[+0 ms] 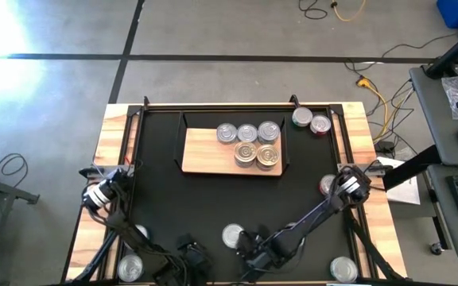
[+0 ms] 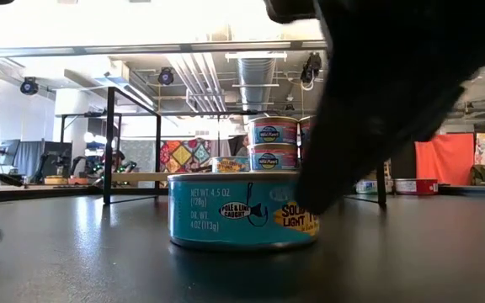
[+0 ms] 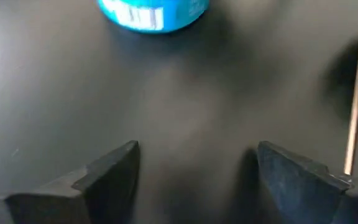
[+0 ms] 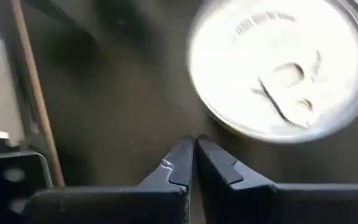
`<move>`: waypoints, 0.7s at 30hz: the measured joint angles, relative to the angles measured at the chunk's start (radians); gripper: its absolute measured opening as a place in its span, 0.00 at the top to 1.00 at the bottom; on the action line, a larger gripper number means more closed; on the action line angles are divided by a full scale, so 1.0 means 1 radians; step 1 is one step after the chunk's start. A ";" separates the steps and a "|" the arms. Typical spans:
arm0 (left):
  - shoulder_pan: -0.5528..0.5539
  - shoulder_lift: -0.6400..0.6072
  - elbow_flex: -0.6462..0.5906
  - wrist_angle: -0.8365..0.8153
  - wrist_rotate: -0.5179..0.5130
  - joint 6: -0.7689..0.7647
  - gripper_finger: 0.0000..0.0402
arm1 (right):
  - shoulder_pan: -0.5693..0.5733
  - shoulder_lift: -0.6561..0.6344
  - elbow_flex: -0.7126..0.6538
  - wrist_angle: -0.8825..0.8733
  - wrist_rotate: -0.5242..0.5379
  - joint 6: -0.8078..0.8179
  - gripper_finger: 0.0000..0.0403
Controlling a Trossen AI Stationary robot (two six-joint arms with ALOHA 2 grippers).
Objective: Stack canned seafood by type on shelf
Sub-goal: Stack the top left light blue tuna can on the light blue tuna can
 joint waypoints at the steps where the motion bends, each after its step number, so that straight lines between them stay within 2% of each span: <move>1: -0.005 -0.001 0.002 -0.030 0.001 -0.026 0.21 | -0.003 0.000 0.000 0.007 0.002 -0.008 0.97; 5: -0.036 -0.015 0.004 -0.175 0.006 -0.174 0.19 | -0.016 -0.005 0.000 0.006 0.010 -0.013 0.97; 9: -0.074 -0.029 0.003 -0.258 0.015 -0.289 0.17 | -0.028 -0.024 0.000 0.018 0.002 -0.098 0.97; 13: -0.096 -0.029 0.003 -0.235 0.025 -0.374 0.16 | -0.029 -0.078 0.001 -0.050 -0.028 -0.155 0.97; 18: -0.098 -0.027 0.003 -0.138 -0.034 -0.431 0.16 | -0.015 -0.099 -0.004 -0.189 -0.033 -0.117 0.97; 21: -0.090 -0.026 0.003 -0.118 -0.077 -0.432 0.16 | -0.006 -0.078 -0.023 -0.158 -0.019 -0.081 0.97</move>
